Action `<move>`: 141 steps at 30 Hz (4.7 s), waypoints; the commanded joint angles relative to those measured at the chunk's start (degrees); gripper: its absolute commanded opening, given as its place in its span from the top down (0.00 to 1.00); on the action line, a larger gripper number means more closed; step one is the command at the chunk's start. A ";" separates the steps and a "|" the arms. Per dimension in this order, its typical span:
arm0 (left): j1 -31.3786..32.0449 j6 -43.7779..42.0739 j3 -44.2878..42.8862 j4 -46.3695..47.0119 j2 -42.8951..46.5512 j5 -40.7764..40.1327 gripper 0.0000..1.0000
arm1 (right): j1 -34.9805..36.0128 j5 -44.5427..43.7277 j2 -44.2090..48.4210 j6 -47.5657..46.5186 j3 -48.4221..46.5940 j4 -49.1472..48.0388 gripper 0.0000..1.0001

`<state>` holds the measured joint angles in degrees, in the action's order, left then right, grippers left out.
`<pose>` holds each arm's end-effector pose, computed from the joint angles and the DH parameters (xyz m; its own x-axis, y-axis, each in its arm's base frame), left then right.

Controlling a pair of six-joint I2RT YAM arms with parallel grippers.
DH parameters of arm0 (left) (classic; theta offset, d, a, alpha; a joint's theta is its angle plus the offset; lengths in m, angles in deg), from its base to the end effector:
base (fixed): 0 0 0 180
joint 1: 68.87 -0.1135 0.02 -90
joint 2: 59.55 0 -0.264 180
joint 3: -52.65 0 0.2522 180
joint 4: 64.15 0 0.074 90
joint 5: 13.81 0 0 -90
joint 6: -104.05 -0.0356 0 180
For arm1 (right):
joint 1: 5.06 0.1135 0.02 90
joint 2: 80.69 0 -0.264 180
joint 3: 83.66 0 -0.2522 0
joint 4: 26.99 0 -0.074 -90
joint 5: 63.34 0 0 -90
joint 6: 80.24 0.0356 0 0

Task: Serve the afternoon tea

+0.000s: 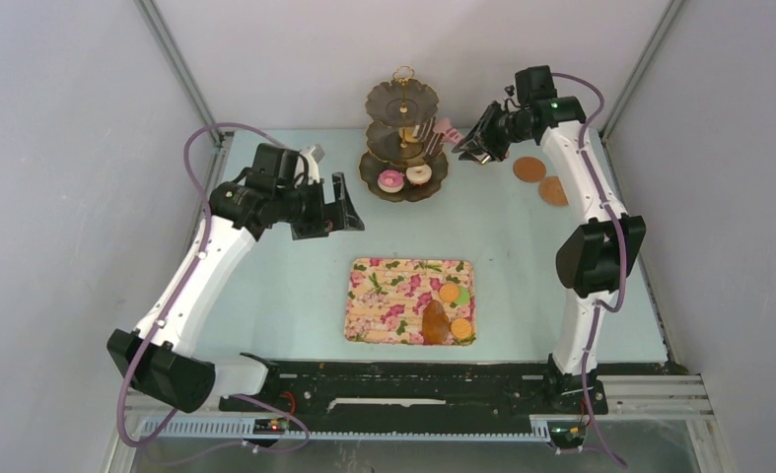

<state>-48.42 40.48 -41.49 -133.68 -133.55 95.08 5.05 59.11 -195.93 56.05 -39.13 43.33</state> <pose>0.2341 -0.0996 0.3724 -0.8720 -0.1243 -0.4735 0.1562 0.8460 -0.5098 0.4258 0.0953 0.3597 -0.8739 0.4638 -0.1458 0.2093 0.6296 0.7482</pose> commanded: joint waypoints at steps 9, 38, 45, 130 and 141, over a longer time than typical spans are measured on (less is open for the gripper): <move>-1.37 -1.25 -1.39 1.29 0.55 1.43 0.02 | 1.38 -0.91 -1.67 -5.31 -4.85 4.16 0.99; -1.99 -1.85 -1.54 0.77 0.61 2.06 0.02 | 4.74 -2.13 -7.00 -11.93 -14.26 12.15 0.83; -2.05 -1.91 -1.55 0.99 0.17 2.26 0.02 | 4.20 -1.16 -7.17 -10.96 -14.48 10.16 0.69; -2.46 0.36 -3.66 0.80 0.74 3.12 0.02 | -1.36 -1.81 14.43 -10.16 27.71 -12.80 0.86; -2.46 0.85 -2.91 1.54 1.80 2.90 0.02 | 1.78 1.05 18.19 -22.01 27.38 1.23 0.83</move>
<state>-50.43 41.45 -43.22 -133.14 -133.16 96.96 4.55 58.61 -182.42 42.23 -9.80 35.43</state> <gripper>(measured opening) 0.985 0.243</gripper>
